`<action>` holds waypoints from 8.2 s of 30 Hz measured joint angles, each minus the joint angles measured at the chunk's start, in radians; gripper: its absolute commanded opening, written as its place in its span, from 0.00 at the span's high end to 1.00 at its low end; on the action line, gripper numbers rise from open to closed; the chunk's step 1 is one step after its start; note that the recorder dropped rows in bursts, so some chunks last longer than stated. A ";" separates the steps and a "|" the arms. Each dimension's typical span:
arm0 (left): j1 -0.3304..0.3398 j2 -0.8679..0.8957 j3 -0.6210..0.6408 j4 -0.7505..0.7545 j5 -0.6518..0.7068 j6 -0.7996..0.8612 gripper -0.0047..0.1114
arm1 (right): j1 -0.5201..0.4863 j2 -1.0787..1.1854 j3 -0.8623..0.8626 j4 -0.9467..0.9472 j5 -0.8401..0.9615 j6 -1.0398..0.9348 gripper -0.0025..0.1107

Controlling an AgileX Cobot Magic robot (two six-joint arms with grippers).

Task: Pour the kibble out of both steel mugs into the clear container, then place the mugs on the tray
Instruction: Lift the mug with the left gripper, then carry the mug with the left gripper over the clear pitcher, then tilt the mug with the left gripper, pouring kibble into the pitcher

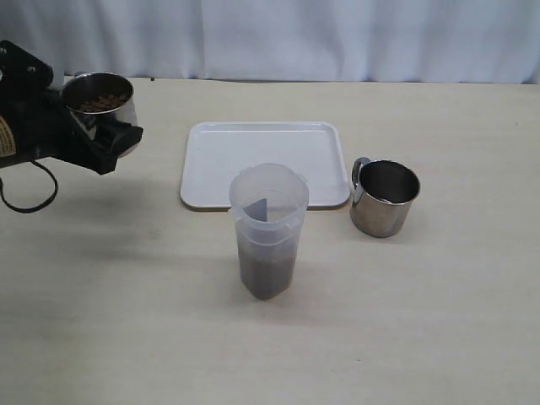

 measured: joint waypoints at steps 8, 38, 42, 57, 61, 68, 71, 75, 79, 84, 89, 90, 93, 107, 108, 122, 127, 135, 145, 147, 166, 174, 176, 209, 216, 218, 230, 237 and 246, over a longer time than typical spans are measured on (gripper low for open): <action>-0.156 -0.151 0.001 0.018 0.114 -0.032 0.96 | 0.000 0.000 0.000 0.000 0.000 0.000 0.94; -0.537 -0.374 0.002 0.022 0.604 0.107 0.96 | 0.000 0.000 0.000 0.000 0.000 0.000 0.94; -0.547 -0.374 -0.025 0.014 0.677 0.068 0.96 | 0.000 0.000 0.000 0.000 0.000 0.000 0.94; -0.841 -0.376 -0.139 0.367 1.181 -0.339 0.96 | 0.000 0.000 0.000 0.000 0.000 0.000 0.94; -0.926 -0.376 -0.141 0.446 1.242 -0.388 0.96 | 0.000 0.000 0.000 0.000 0.000 -0.002 0.94; -0.977 -0.365 -0.122 0.449 1.238 -0.314 0.96 | 0.000 0.000 0.000 0.000 0.000 -0.002 0.94; -0.984 -0.348 -0.096 0.447 1.257 -0.281 0.96 | 0.000 0.000 0.000 0.000 0.000 -0.002 0.94; -0.984 -0.320 -0.086 0.454 1.264 -0.258 0.96 | 0.000 0.000 0.000 0.000 0.000 -0.002 0.94; -0.984 -0.292 -0.086 0.498 1.264 -0.256 0.96 | 0.000 0.000 0.000 0.000 0.000 -0.002 0.94; -0.984 -0.269 -0.086 0.557 1.264 -0.255 0.96 | 0.000 0.000 0.000 0.000 0.000 -0.002 0.94; -0.984 -0.270 -0.086 0.595 1.266 -0.193 0.96 | 0.000 0.000 0.000 0.000 0.000 -0.002 0.94; -0.984 -0.270 -0.086 0.597 1.267 -0.169 0.96 | 0.000 0.000 0.000 0.000 0.000 -0.002 0.94; -0.984 -0.270 -0.086 0.605 1.269 -0.111 0.96 | 0.000 0.000 0.000 0.000 0.000 -0.002 0.94; -0.984 -0.235 -0.086 0.727 1.261 -0.073 0.96 | 0.000 0.000 0.000 0.000 0.000 -0.002 0.94; -0.984 -0.227 -0.086 0.735 1.259 -0.073 0.96 | 0.000 0.000 0.000 0.000 0.000 -0.002 0.94; -0.979 -0.211 -0.086 0.805 1.259 -0.075 0.96 | 0.000 0.000 0.000 0.000 0.000 -0.002 0.94; -0.953 -0.211 -0.086 0.807 1.259 -0.075 0.96 | 0.000 0.000 0.000 0.000 0.000 -0.002 0.94; -0.950 -0.211 -0.086 0.807 1.229 -0.062 0.96 | 0.000 0.000 0.000 0.000 0.000 -0.002 0.94; -0.950 -0.211 -0.086 0.807 1.221 0.051 0.96 | 0.000 0.000 0.000 0.000 0.000 -0.002 0.94; -0.950 -0.211 -0.098 0.807 1.214 0.055 0.96 | 0.000 0.000 0.000 0.000 0.000 -0.002 0.94; -0.950 -0.211 -0.106 0.807 1.163 0.235 0.96 | 0.000 0.000 0.000 0.000 0.000 -0.002 0.94; -0.950 -0.211 -0.106 0.808 1.163 0.288 0.96 | 0.000 0.000 0.000 0.000 0.000 -0.002 0.94; -0.950 -0.211 -0.106 0.808 1.163 0.290 0.96 | 0.000 0.000 0.000 0.000 0.000 -0.002 0.94; -0.906 -0.211 -0.127 0.816 1.097 0.420 0.96 | 0.000 0.000 0.000 0.000 0.000 -0.002 0.94; -0.906 -0.211 -0.164 0.820 1.085 0.425 0.96 | 0.000 0.000 0.000 0.000 0.000 -0.002 0.94; -0.906 -0.211 -0.164 0.820 1.085 0.428 0.96 | 0.000 0.000 0.000 0.000 0.000 -0.002 0.94; -0.906 -0.211 -0.164 0.820 1.085 0.522 0.96 | 0.000 0.000 0.000 0.000 0.000 -0.002 0.94; -0.906 -0.211 -0.166 0.820 1.085 0.556 0.96 | 0.000 0.000 0.000 0.000 0.000 -0.002 0.94; -0.906 -0.211 -0.177 0.820 1.064 0.575 0.96 | 0.000 0.000 0.000 0.000 0.000 -0.002 0.94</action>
